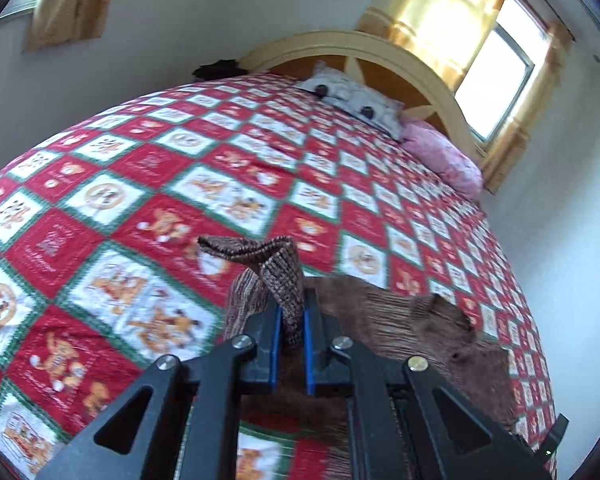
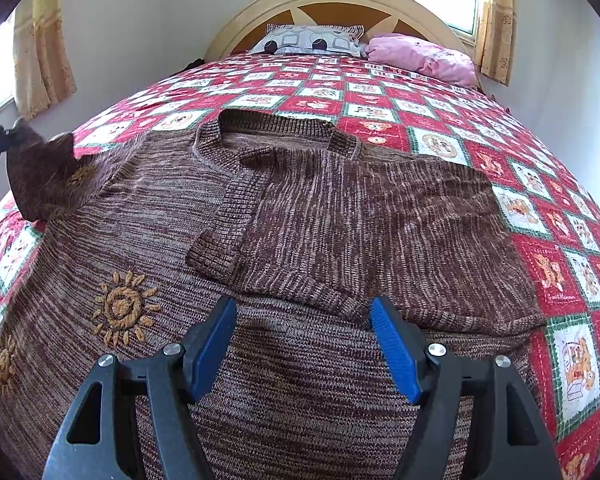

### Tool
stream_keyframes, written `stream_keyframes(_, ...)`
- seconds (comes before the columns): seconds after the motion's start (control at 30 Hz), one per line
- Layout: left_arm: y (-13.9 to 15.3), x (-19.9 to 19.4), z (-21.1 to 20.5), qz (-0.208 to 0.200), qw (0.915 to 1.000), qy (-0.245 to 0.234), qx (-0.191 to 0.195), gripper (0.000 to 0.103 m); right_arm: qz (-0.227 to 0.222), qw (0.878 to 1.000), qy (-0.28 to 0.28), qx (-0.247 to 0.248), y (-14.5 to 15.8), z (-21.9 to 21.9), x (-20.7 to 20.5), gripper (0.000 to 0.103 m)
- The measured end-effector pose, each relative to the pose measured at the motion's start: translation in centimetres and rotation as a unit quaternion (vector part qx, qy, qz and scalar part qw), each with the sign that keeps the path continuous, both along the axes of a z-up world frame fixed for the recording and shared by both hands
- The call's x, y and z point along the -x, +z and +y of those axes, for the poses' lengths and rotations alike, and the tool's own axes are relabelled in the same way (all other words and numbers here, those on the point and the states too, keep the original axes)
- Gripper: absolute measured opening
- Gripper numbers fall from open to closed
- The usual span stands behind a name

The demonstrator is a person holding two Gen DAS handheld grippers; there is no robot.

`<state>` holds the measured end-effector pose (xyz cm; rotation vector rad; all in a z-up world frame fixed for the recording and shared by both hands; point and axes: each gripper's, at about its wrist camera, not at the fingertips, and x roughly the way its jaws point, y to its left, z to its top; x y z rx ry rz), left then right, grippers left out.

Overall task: Fold small clothes
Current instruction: 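Fold the held sleeve across the chest with the left tool and release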

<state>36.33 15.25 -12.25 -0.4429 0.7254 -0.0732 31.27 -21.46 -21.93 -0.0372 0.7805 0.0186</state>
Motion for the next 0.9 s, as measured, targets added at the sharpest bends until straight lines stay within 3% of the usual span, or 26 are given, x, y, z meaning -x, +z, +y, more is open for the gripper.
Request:
stream_keyframes(0.3,0.6,0.0,-9.2,-0.007,0.9961,-0.087,0.009,0.009,-0.005,1.0,-0.001,-0.015,0.1,-0.5,0.1,0.071)
stream_keyframes(0.5,-0.2,-0.5,-14.3,0.0,0.9925,-0.12,0.022,0.009,-0.01,1.0,-0.003,-0.025,0.1,-0.9,0.3,0.071)
stream_keyframes(0.63,-1.1,-0.3,-17.4,0.004,0.9896,-0.141,0.031,0.009,-0.02,0.998,-0.01,-0.063,0.3,-2.2,0.6,0.071)
stream_keyframes(0.77,-2.7,-0.4,-20.3,0.012,0.9882,-0.153,0.007,0.009,-0.027,0.993,-0.02,-0.109,0.2,-3.6,0.7,0.071)
stream_keyframes(0.9,-3.9,-0.5,-21.7,0.013,0.9871,-0.155,-0.038,0.01,-0.03,0.992,-0.02,-0.123,0.2,-3.8,0.6,0.071)
